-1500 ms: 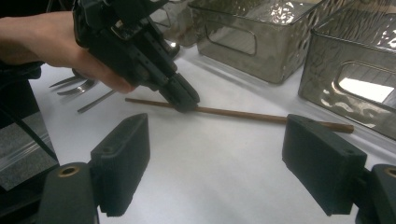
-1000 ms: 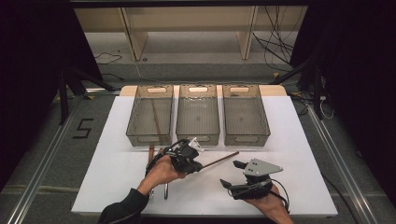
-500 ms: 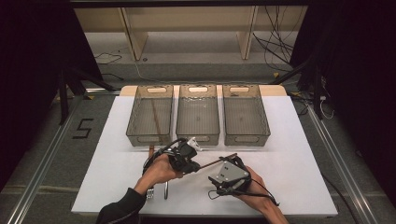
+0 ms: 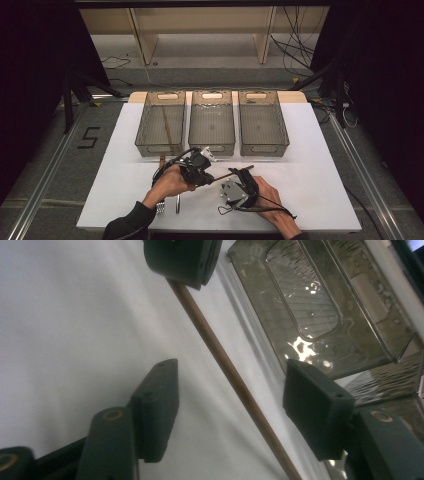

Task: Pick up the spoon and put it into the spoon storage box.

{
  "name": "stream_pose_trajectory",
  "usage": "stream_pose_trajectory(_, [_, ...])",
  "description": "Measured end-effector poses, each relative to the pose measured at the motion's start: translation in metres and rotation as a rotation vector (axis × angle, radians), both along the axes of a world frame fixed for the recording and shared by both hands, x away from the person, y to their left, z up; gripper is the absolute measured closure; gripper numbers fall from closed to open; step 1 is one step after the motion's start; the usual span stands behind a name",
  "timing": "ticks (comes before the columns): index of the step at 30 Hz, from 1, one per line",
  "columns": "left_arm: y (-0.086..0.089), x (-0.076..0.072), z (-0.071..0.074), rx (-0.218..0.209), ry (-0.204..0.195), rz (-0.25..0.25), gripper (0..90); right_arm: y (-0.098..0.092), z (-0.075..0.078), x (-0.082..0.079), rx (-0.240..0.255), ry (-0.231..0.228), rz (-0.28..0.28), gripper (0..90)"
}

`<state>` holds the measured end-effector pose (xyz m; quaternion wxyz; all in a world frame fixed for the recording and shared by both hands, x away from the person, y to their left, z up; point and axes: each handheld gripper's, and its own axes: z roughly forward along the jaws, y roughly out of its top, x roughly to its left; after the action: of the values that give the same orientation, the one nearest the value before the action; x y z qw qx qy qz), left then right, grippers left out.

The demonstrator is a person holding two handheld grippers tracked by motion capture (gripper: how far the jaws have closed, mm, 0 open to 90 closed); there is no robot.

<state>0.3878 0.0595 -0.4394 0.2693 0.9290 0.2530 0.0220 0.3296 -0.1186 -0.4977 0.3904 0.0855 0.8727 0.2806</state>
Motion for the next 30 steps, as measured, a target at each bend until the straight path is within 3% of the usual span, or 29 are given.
stream_pose_trajectory(5, [0.0,-0.001,0.001,0.003,0.01,-0.001,85.1,0.004,-0.003,-0.001,-0.08,-0.058,0.024,47.1])
stream_pose_trajectory(6, [0.0,-0.001,0.0,0.001,0.009,-0.003,85.1,0.006,-0.005,-0.002,-0.063,-0.064,0.016,48.0])
stream_pose_trajectory(8, [-0.001,-0.001,0.001,0.0,0.011,-0.003,85.1,0.006,-0.006,-0.002,-0.119,-0.086,0.032,50.0])
stream_pose_trajectory(11, [-0.001,-0.001,0.001,0.0,0.012,-0.005,85.0,0.01,-0.01,-0.004,-0.092,-0.105,0.012,53.3])
stream_pose_trajectory(16, [-0.001,-0.003,0.002,-0.003,0.015,-0.008,85.1,0.013,-0.012,-0.004,-0.154,-0.158,0.044,59.0])
stream_pose_trajectory(30, [0.003,-0.003,0.007,-0.014,0.023,-0.015,85.0,0.014,-0.012,-0.008,-0.227,-0.247,0.086,80.1])
